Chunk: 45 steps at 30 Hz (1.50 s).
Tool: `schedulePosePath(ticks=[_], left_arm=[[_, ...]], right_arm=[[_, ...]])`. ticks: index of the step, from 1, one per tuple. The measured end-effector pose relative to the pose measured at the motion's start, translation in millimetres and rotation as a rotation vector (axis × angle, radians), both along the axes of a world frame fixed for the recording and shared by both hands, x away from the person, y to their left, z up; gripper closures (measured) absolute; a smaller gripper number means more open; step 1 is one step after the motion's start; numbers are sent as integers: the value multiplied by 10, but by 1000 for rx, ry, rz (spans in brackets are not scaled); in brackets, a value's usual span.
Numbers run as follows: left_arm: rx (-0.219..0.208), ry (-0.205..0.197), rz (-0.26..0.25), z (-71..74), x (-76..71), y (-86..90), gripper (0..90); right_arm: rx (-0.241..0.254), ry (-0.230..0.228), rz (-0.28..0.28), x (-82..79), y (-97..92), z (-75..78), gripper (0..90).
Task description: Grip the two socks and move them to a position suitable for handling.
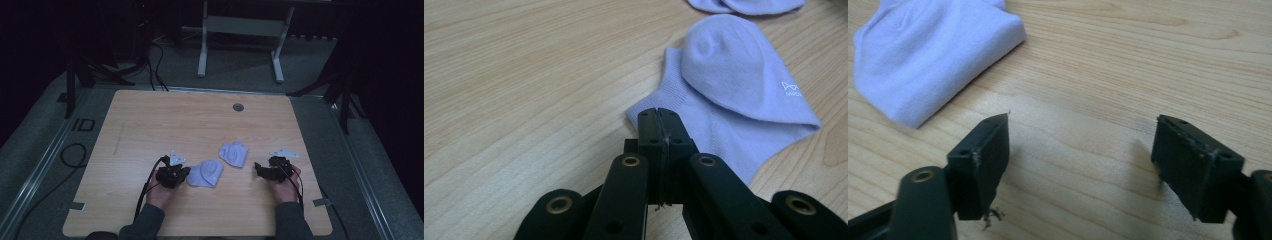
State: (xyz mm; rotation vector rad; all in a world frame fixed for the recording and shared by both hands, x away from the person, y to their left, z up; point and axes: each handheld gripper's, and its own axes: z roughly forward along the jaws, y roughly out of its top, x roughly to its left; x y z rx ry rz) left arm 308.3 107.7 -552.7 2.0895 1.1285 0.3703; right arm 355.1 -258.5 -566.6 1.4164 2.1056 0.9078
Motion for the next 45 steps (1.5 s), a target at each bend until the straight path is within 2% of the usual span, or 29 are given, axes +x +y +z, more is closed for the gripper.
schedulePosePath(ticks=[3, 4, 5, 7, 9, 11, 12, 17, 20, 22, 25, 27, 28, 29, 30, 37, 38, 40, 41, 42, 45], left_arm=[[2, 12, -6, -21, 9, -7, 894], [2, 20, -7, -44, 15, -22, 894], [2, 20, -7, -44, 15, -22, 894], [6, 23, -15, -54, 9, -43, 893], [5, 23, -16, -55, 6, -49, 893], [8, 23, -19, -56, -3, -56, 893], [6, 25, -21, -56, -8, -60, 893], [6, 25, -33, -58, -45, -93, 893], [9, 26, -40, -56, -61, -106, 893], [9, 24, -42, -57, -66, -112, 892], [6, 27, -44, -58, -68, -115, 889], [1, 27, -43, -61, -68, -111, 888], [-1, 27, -42, -62, -69, -109, 887], [-1, 26, -42, -63, -70, -110, 887], [0, 25, -43, -64, -72, -110, 887], [-6, 18, -39, -71, -79, -111, 887], [-5, 18, -40, -71, -79, -109, 887], [-4, 16, -44, -74, -80, -104, 883], [-4, 16, -44, -74, -80, -104, 882], [-9, 15, -43, -77, -78, -102, 882], [-11, 13, -42, -79, -79, -102, 882]], right_arm=[[-1, 5, 3, -3, 13, 9, 260], [-4, 11, 8, -11, 33, 21, 307], [-4, 11, 8, -11, 33, 21, 307], [-8, 28, 11, -29, 81, 49, 372], [-8, 29, 20, -38, 98, 60, 385], [-3, 17, 36, -63, 138, 100, 413], [1, -6, 58, -93, 182, 153, 439], [9, -39, 103, -156, 308, 255, 473], [7, -60, 158, -203, 474, 325, 488], [8, -61, 173, -212, 518, 336, 493], [33, -46, 244, -247, 740, 323, 512], [18, -47, 263, -256, 804, 315, 516], [3, -47, 298, -276, 920, 309, 529], [3, -47, 298, -276, 920, 309, 529], [-8, -45, 326, -286, 1014, 322, 527], [-1, -49, 389, -253, 1265, 392, 536], [-8, -45, 404, -234, 1357, 397, 562], [-23, -40, 420, -219, 1439, 395, 624], [-23, -40, 420, -219, 1439, 395, 624], [-15, -32, 440, -208, 1506, 397, 691], [-21, -29, 472, -205, 1604, 409, 778]])
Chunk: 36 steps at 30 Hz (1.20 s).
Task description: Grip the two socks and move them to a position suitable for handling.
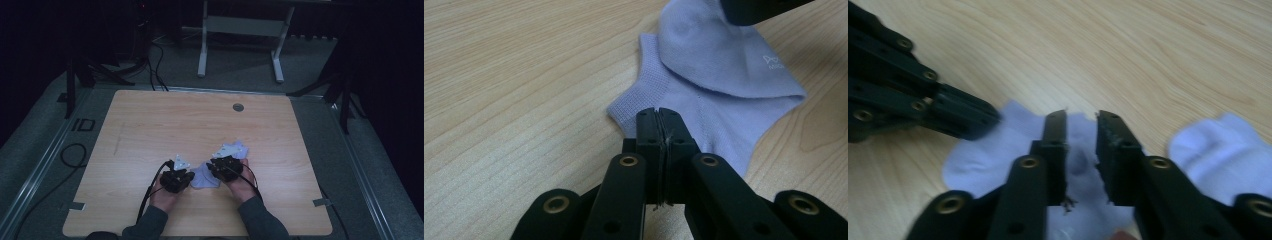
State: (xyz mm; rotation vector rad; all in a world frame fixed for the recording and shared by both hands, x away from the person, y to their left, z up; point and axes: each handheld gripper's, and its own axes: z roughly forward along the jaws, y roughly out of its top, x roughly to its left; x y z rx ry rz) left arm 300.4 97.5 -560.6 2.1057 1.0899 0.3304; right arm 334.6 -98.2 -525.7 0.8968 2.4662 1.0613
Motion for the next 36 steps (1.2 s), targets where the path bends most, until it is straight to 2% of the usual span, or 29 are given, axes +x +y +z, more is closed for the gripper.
schedulePosePath(ticks=[4, 7, 8, 11, 14, 15, 17, 20, 21, 25, 28, 31, 36], left_arm=[[0, -1, 0, -1, -1, 0, 882], [-1, -2, -1, -3, -3, 0, 882], [-1, -2, -1, -3, -3, 0, 882], [1, -2, -3, -2, -2, 2, 882], [1, -2, -4, -3, -2, 1, 883], [1, -3, -3, -3, -2, 0, 882], [1, -3, -3, -4, -2, 0, 882], [3, -5, -2, -4, -5, -3, 882], [4, -6, -2, -4, -6, -3, 882], [3, -7, -2, -5, -6, -4, 883], [2, -6, -2, -5, -5, -4, 883], [5, -9, -2, -5, -6, -5, 883], [4, -8, -1, -6, -9, -6, 883]], right_arm=[[-15, 4, 25, 8, 98, -10, 816], [-36, 39, 18, 59, 182, -79, 749], [-36, 39, 18, 59, 182, -79, 749], [-48, 83, 10, 104, 216, -158, 714], [-60, 99, 5, 120, 232, -189, 696], [-58, 121, 8, 133, 246, -214, 673], [-61, 125, 9, 136, 256, -223, 665], [-77, 115, 4, 136, 288, -243, 687], [-93, 104, -11, 137, 300, -238, 758], [-64, 103, -23, 138, 247, -204, 842], [-49, 95, -29, 118, 207, -169, 859], [-9, 78, -36, 44, 94, -80, 866], [0, 55, -46, -44, -44, -14, 869]])
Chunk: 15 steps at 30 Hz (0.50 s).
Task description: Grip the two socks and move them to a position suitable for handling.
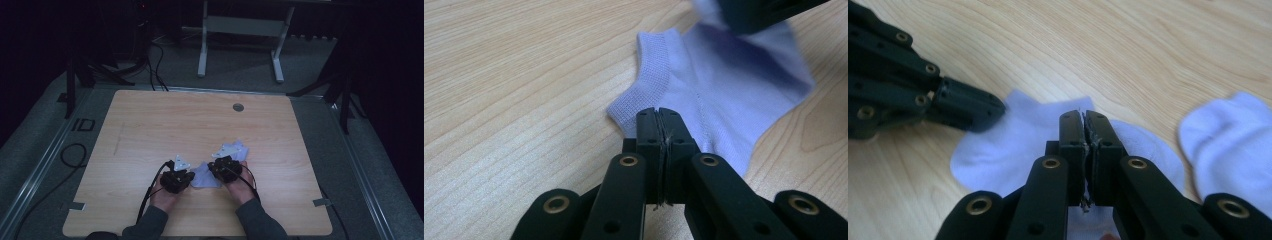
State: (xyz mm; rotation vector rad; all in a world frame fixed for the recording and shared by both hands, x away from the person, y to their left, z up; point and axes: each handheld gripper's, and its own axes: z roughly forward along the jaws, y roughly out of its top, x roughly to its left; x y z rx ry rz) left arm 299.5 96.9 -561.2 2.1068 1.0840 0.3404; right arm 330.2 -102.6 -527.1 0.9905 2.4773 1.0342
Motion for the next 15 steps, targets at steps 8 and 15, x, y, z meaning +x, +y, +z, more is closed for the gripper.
schedulePosePath(ticks=[8, 15], left_arm=[[-3, 1, 1, -1, 0, 2, 882], [-2, 0, 0, -2, -1, 3, 882]], right_arm=[[-9, 4, -59, -131, -391, 12, 869], [-24, 29, -153, -254, -734, -118, 839]])
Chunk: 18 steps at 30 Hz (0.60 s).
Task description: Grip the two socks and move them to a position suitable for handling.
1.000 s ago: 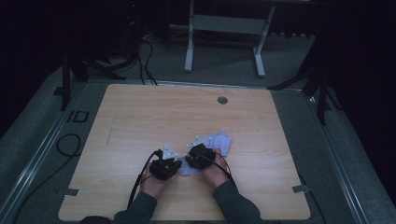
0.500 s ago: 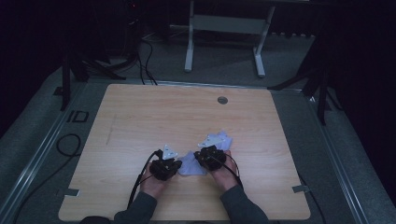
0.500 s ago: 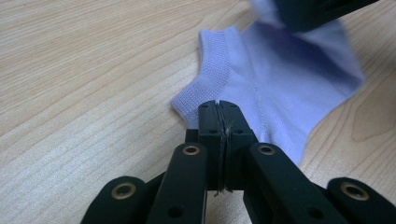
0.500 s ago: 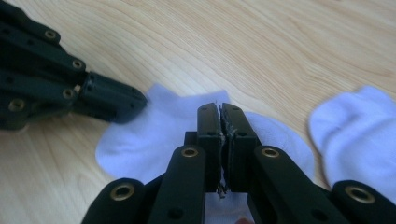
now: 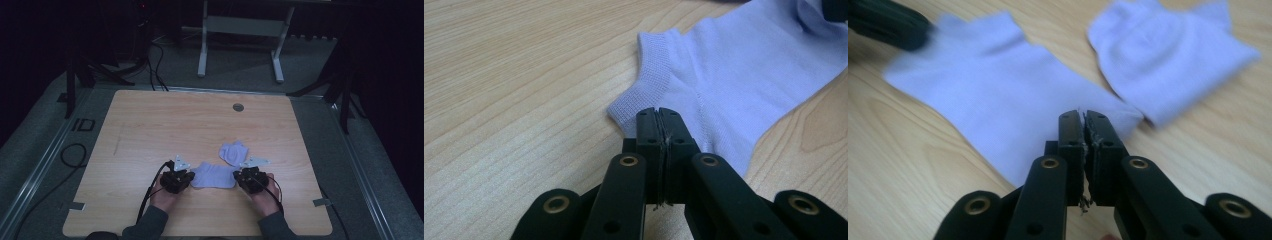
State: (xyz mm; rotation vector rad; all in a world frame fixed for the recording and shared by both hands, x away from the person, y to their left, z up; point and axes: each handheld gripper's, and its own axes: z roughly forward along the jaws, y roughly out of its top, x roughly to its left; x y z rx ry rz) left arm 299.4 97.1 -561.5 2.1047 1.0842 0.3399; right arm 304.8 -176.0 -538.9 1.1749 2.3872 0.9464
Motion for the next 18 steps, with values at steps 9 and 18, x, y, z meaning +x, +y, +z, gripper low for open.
schedulePosePath(ticks=[9, 18], left_arm=[[-3, 0, -2, -1, 2, 2, 882], [0, 0, -4, 0, 2, 3, 882]], right_arm=[[-82, -3, -88, -61, -110, -112, 737], [-107, -13, -139, -99, -205, -134, 737]])
